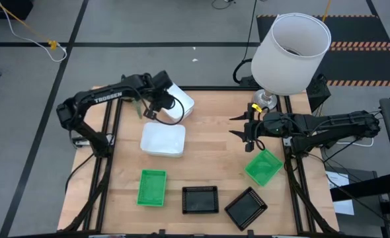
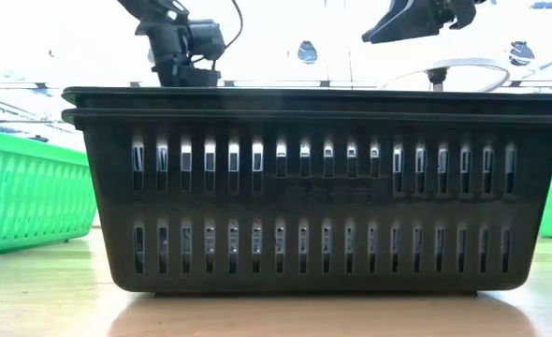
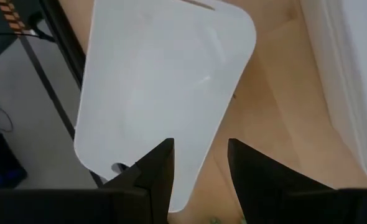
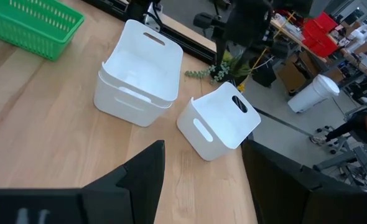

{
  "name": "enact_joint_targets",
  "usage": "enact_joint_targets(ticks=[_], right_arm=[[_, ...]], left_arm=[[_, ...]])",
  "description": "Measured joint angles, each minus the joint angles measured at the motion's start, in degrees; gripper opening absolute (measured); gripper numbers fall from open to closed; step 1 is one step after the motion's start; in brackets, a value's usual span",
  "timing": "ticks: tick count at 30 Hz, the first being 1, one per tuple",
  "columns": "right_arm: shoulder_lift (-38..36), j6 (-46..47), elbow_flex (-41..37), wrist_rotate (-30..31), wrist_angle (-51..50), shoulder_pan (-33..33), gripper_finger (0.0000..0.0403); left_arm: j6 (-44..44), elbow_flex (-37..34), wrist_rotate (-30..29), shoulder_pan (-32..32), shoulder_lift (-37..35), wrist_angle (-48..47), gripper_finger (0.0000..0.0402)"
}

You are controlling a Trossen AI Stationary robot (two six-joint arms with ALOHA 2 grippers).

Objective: Stack baskets by color
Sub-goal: Stack the top white bin into the stacked bottom white bins

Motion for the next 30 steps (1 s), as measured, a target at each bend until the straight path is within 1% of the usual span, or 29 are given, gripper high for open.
enact_joint_targets(ticks=[13,23,30], right_arm=[[-0.02,1.16,0.0,0.0,-0.37,0.01,0.0208],[0.0,1.71,0.0,0.0,-1.7,-0.01,0.0208],[0.0,2.18,0.0,0.0,-2.37,0.0,0.0208]], left_arm=[[1.14,0.0,0.88,1.94,9.04,0.89,0.0152],[1.04,-0.04,0.11,1.95,13.0,2.09,0.0152],[-0.82,-0.04,-0.35,1.99,15.03,2.57,0.0152]])
